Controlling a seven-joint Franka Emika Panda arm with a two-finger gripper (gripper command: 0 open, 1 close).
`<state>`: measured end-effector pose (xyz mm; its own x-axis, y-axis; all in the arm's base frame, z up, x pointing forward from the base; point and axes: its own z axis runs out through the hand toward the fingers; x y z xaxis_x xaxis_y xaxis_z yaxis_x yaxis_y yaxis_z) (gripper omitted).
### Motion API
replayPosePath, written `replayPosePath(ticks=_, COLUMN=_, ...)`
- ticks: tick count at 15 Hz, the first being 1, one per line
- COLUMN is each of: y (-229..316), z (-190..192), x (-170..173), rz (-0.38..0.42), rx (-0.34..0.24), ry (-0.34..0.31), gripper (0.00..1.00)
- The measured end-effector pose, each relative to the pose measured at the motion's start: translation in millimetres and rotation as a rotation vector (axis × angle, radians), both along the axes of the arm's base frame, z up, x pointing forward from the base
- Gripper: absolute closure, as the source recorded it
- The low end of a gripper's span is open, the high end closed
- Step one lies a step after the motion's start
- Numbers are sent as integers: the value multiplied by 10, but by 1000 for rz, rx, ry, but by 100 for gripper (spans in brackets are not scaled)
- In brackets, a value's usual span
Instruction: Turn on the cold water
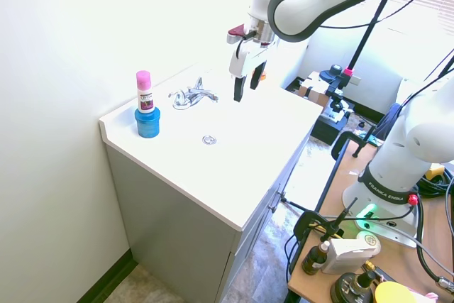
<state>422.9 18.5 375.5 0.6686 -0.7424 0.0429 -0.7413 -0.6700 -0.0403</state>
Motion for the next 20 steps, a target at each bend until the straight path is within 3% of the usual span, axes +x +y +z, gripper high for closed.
replayPosePath(ticks=4, y=-18, z=-1, x=23, rz=-19, rx=-1, ry=-8, gripper=0)
replayPosePath(ticks=9, y=-318, z=18, x=614, rz=-149, rx=-85, ry=-202, gripper=0)
replayPosePath(ticks=12, y=-454, z=-166, x=1060, rz=-198, rx=-149, ry=-280, gripper=0)
replayPosePath(ticks=15, y=-681, z=-377, x=1426, rz=-227, rx=-208, ry=-318, gripper=0)
replayPosePath(ticks=20, y=-918, z=-562, x=1784, rz=-247, rx=-250, ry=-328, gripper=0)
